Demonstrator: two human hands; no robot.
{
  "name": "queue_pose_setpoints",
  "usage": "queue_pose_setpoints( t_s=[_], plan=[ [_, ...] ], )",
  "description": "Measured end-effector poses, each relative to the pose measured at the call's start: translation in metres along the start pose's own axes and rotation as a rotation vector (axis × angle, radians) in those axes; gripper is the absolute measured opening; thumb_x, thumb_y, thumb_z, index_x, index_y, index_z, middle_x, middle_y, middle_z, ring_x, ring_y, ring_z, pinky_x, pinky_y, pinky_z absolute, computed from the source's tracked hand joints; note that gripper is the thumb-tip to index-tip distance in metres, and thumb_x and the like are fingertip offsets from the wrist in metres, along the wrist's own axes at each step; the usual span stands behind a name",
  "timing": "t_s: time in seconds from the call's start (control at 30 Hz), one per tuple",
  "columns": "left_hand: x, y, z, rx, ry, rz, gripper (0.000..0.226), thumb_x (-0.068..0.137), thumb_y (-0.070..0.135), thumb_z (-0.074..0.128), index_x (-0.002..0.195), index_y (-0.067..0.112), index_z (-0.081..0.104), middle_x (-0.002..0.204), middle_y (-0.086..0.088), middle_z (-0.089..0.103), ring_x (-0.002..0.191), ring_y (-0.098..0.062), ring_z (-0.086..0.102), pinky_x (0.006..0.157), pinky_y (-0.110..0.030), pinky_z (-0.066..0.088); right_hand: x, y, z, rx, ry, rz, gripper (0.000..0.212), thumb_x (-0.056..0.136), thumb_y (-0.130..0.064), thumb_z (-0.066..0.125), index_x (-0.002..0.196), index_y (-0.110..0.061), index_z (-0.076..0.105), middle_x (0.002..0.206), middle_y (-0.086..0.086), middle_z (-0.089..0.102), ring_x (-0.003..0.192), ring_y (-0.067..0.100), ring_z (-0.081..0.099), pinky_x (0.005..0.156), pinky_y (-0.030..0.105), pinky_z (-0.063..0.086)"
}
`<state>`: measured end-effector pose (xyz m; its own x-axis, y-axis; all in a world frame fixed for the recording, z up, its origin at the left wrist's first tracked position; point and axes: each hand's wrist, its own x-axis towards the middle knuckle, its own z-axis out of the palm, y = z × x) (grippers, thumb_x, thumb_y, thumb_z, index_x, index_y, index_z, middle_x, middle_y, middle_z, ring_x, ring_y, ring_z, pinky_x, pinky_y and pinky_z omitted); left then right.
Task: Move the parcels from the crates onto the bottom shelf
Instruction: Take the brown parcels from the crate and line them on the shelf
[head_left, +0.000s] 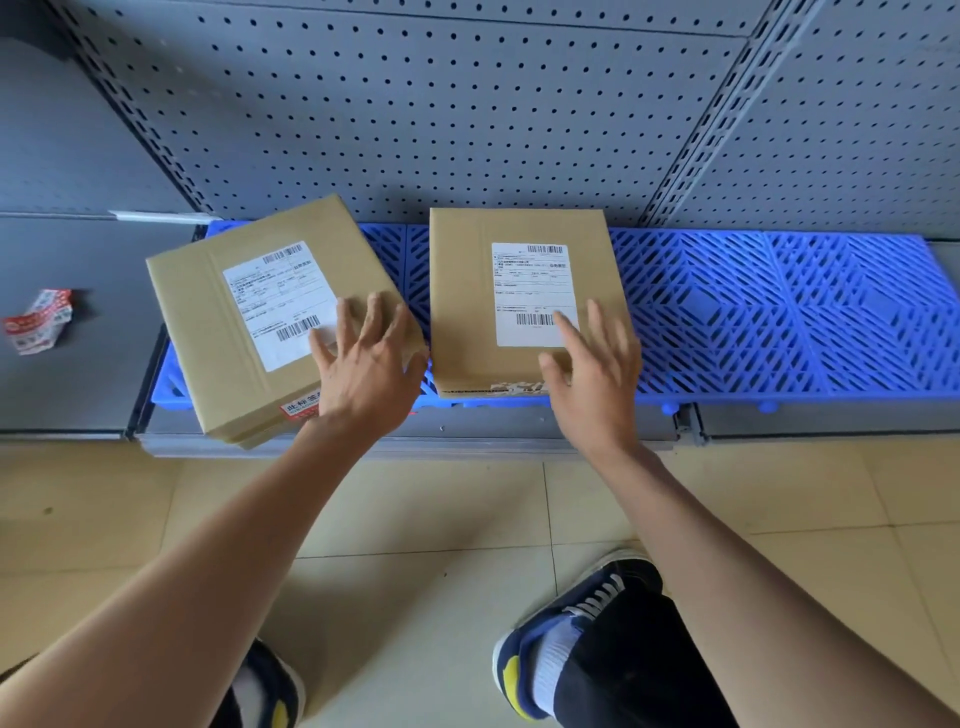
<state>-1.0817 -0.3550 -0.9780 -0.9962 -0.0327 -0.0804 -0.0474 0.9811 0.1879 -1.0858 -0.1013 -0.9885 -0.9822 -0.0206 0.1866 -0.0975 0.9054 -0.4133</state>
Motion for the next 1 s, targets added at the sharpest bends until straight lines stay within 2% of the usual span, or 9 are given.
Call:
queue_pose_setpoints(
  t_s=[0.1,0.17,0.27,0.4,0.47,0.6,0.7,0.8,1.0],
  plan=[
    [-0.009,-0.008,0.001,-0.001,0.015,0.040,0.052,0.097,0.035,0.050,0.147,0.027,0.038,0.160,0.003,0.027,0.149,-0.035,0.015,0.109,-0.066,0.024,-0.008,-0.021,0.014,-0.121,-0.183,-0.148,0.063,0.093,-0.051,0.060,0.149,-0.028,0.044,0.161,0.014,0.028,0.146,0.049,0.018,0.111,0.074,0.016],
    [-0.014,-0.017,0.001,-0.026,0.071,0.099,0.046,0.096,0.026,0.056,0.141,0.026,0.048,0.156,0.004,0.035,0.147,-0.034,0.022,0.108,-0.065,0.026,-0.010,-0.030,0.021,-0.243,-0.260,-0.180,0.071,0.090,-0.059,0.059,0.153,-0.033,0.036,0.163,0.013,0.022,0.146,0.053,0.012,0.107,0.080,0.010],
    [-0.020,-0.033,0.001,-0.077,0.122,0.179,0.039,0.089,0.015,0.066,0.127,0.022,0.060,0.149,0.004,0.046,0.143,-0.031,0.032,0.105,-0.062,0.033,-0.010,-0.040,0.024,-0.310,-0.263,-0.179,0.069,0.092,-0.054,0.060,0.153,-0.036,0.034,0.164,0.012,0.021,0.146,0.053,0.011,0.106,0.082,0.008],
    [-0.024,-0.049,-0.001,-0.141,0.088,0.220,0.037,0.091,0.017,0.066,0.127,0.024,0.063,0.151,0.006,0.046,0.147,-0.027,0.030,0.107,-0.060,0.032,-0.007,-0.052,0.026,-0.292,-0.252,-0.139,0.059,0.094,-0.040,0.064,0.149,-0.036,0.043,0.161,0.010,0.030,0.145,0.052,0.017,0.105,0.082,0.009],
    [-0.027,-0.055,-0.004,-0.144,0.051,0.233,0.039,0.092,0.019,0.064,0.130,0.028,0.061,0.153,0.006,0.043,0.149,-0.025,0.027,0.108,-0.062,0.031,-0.006,-0.060,0.026,-0.271,-0.250,-0.129,0.055,0.095,-0.038,0.063,0.147,-0.036,0.046,0.160,0.008,0.032,0.145,0.050,0.018,0.106,0.082,0.008],
    [-0.038,-0.066,-0.017,-0.075,0.017,0.119,0.045,0.099,0.033,0.059,0.143,0.038,0.051,0.166,0.003,0.024,0.156,-0.026,0.007,0.121,-0.064,0.008,-0.007,-0.077,0.027,-0.228,-0.250,-0.148,0.048,0.098,-0.034,0.060,0.144,-0.034,0.050,0.160,0.004,0.033,0.147,0.044,0.018,0.106,0.082,0.008],
    [-0.048,-0.079,-0.022,-0.022,0.005,0.017,0.052,0.099,0.045,0.054,0.149,0.044,0.040,0.166,0.000,0.018,0.155,-0.028,0.004,0.119,-0.063,0.012,-0.012,-0.088,0.028,-0.193,-0.250,-0.155,0.044,0.097,-0.032,0.062,0.141,-0.031,0.054,0.158,0.002,0.037,0.146,0.043,0.020,0.105,0.082,0.009],
    [-0.052,-0.090,-0.020,0.024,-0.023,0.006,0.055,0.100,0.049,0.049,0.152,0.046,0.032,0.164,0.001,0.018,0.153,-0.029,0.005,0.114,-0.061,0.019,-0.017,-0.093,0.029,-0.171,-0.237,-0.147,0.043,0.095,-0.030,0.066,0.136,-0.029,0.058,0.154,0.001,0.042,0.145,0.043,0.023,0.103,0.082,0.011],
    [-0.050,-0.100,-0.021,0.010,-0.009,0.003,0.055,0.102,0.044,0.048,0.154,0.043,0.031,0.164,0.001,0.017,0.153,-0.028,0.003,0.114,-0.060,0.014,-0.021,-0.099,0.032,-0.159,-0.160,-0.172,0.040,0.088,-0.024,0.075,0.127,-0.024,0.066,0.143,0.003,0.055,0.138,0.044,0.036,0.099,0.081,0.021]
  ],
)
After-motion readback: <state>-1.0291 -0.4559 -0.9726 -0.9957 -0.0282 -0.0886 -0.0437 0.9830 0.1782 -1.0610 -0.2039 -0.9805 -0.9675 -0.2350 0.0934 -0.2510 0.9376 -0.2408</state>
